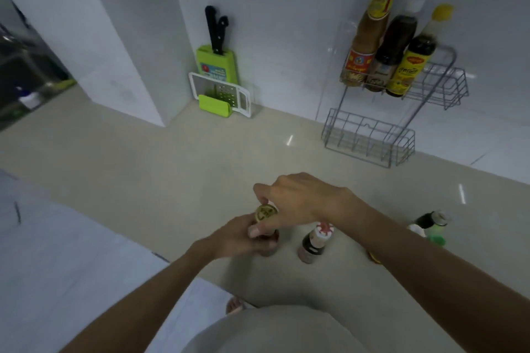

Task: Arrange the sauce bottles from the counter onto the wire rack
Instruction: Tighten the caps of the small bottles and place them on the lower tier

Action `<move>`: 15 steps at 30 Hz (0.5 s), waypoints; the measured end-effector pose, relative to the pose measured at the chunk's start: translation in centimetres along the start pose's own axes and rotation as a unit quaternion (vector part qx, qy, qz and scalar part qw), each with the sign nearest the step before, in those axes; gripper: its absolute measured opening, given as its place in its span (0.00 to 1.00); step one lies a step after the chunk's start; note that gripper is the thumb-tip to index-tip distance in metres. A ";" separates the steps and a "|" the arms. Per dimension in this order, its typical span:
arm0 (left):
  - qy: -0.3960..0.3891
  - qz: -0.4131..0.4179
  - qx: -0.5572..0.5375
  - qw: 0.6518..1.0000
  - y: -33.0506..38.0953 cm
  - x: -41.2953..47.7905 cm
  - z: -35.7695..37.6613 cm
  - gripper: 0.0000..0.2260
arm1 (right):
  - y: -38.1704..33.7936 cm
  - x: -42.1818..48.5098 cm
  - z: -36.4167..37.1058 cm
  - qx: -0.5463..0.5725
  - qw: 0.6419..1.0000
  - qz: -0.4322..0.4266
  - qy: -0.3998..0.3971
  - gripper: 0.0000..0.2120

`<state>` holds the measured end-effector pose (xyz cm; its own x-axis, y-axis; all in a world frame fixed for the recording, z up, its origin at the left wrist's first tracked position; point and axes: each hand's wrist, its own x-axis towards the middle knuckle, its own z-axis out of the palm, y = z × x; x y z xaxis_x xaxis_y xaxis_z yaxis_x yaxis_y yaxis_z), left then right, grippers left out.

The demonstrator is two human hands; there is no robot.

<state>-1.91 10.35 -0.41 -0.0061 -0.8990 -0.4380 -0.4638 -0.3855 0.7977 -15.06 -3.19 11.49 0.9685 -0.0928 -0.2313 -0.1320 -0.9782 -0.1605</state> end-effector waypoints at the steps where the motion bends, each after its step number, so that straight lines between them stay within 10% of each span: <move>1: 0.073 0.010 -0.070 0.995 -0.2 0.0 1.7 0.16 | -0.4 0.0 0.5 -0.019 1.000 -0.013 0.010 0.27; 7: 0.283 0.029 -0.195 0.939 2.2 1.8 4.2 0.06 | 0.3 -1.3 0.1 0.014 0.997 -0.038 0.065 0.16; 15: -0.057 0.130 -0.122 0.982 11.0 0.8 -6.0 0.07 | 4.4 -4.7 -6.4 0.108 0.981 -0.048 0.156 0.20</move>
<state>-1.67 4.13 10.48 -0.2024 -0.9497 -0.2389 -0.2077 -0.1968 0.9582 -18.87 -8.20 18.05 0.9916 -0.0871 0.0953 -0.0455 -0.9265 -0.3735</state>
